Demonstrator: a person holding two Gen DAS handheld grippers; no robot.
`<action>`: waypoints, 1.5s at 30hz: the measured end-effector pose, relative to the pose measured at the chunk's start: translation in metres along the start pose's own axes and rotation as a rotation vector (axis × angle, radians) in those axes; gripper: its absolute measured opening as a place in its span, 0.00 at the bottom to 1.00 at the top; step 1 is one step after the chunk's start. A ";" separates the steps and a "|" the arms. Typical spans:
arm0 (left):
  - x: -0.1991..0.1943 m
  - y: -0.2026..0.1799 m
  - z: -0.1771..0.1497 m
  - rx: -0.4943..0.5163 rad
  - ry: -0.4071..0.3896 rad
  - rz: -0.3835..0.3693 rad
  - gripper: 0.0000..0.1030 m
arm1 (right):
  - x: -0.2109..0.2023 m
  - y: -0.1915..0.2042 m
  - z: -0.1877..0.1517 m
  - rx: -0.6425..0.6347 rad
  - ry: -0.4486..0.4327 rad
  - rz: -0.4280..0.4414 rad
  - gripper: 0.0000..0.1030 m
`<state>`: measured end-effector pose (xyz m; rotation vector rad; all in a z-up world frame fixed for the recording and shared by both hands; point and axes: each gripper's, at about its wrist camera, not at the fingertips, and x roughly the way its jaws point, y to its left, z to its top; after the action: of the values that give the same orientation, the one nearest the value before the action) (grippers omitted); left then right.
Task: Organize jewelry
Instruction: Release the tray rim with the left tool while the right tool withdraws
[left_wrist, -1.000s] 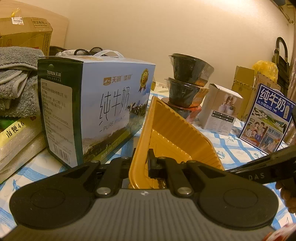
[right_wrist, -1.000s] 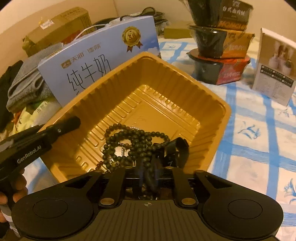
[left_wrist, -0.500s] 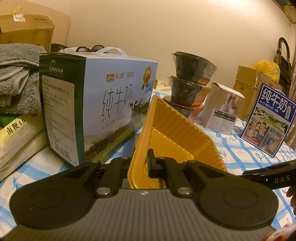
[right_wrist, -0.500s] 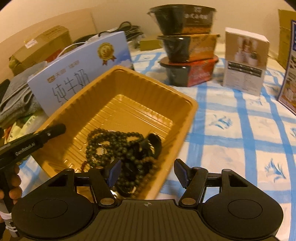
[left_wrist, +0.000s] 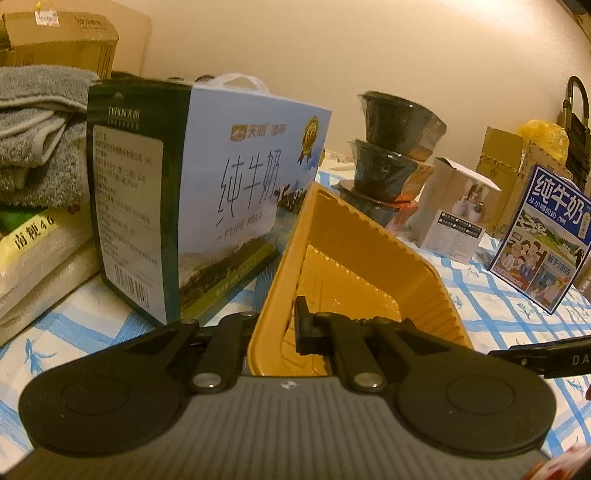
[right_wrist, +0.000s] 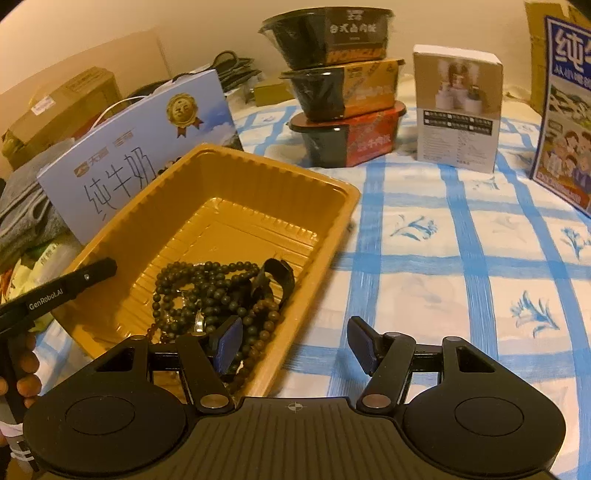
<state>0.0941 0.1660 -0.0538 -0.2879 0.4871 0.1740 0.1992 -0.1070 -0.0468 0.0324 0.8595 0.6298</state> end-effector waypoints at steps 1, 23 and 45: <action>0.001 0.002 0.000 -0.006 0.010 -0.001 0.10 | 0.000 -0.001 -0.001 0.009 0.000 0.001 0.61; -0.015 0.043 -0.015 -0.125 0.116 0.001 0.36 | -0.013 -0.002 -0.025 0.121 0.005 0.014 0.61; -0.098 -0.042 -0.013 0.182 0.133 -0.007 0.57 | -0.094 0.024 -0.074 0.133 -0.066 -0.121 0.61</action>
<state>0.0129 0.1125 -0.0070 -0.1232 0.6300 0.1033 0.0890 -0.1534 -0.0244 0.1201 0.8324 0.4553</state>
